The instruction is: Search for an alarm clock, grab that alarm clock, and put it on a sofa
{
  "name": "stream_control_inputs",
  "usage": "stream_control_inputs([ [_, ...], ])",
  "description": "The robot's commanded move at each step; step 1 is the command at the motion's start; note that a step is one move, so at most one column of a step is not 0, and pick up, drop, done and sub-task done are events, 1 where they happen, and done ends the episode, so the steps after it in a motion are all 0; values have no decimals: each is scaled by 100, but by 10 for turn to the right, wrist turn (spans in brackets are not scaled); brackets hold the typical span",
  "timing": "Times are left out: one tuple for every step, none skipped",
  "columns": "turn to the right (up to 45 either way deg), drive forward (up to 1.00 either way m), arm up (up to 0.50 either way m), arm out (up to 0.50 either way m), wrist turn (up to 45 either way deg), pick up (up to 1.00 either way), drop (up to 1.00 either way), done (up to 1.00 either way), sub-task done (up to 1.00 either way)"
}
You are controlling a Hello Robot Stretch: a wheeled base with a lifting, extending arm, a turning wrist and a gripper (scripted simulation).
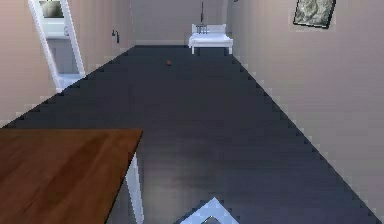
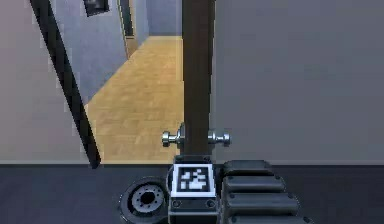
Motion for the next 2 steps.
stream_control_inputs([
  [0, 100, 0, 0, 0, 0, 0, 0, 0],
  [0, 30, 0, 0, 0, 0, 0, 0, 0],
])
